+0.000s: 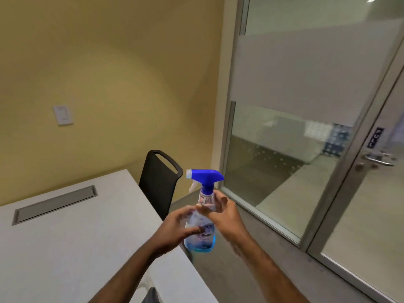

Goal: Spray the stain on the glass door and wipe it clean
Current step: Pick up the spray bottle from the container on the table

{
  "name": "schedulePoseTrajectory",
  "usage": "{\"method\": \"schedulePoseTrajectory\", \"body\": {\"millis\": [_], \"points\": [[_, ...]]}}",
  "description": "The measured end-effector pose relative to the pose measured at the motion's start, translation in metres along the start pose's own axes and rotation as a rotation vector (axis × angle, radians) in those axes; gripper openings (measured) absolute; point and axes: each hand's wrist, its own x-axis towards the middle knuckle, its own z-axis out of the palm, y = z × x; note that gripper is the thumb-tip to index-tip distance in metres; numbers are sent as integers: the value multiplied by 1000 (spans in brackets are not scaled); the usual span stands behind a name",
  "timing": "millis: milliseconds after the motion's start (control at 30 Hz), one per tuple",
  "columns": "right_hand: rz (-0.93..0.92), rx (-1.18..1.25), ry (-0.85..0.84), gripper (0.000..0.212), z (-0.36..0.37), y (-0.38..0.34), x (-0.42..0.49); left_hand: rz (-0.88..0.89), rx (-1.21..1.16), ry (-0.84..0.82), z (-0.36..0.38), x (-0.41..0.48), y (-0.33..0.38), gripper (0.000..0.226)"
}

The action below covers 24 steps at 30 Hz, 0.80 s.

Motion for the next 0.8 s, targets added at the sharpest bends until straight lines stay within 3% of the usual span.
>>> {"method": "schedulePoseTrajectory", "body": {"millis": [233, 433, 600, 800], "points": [[-106, 45, -3, 36, -132, -36, -9, 83, 2, -205, 79, 54, 93, 44], [-190, 95, 0, 49, -255, -60, -25, 173, -13, -392, 178, 95, 166, 58], [-180, 64, 48, 38, -356, -66, -49, 237, 13, -580, 265, 124, 223, 80], [-225, 64, 96, 41, -466, -71, -74, 298, 51, -751, 359, 160, 284, 52]]}}
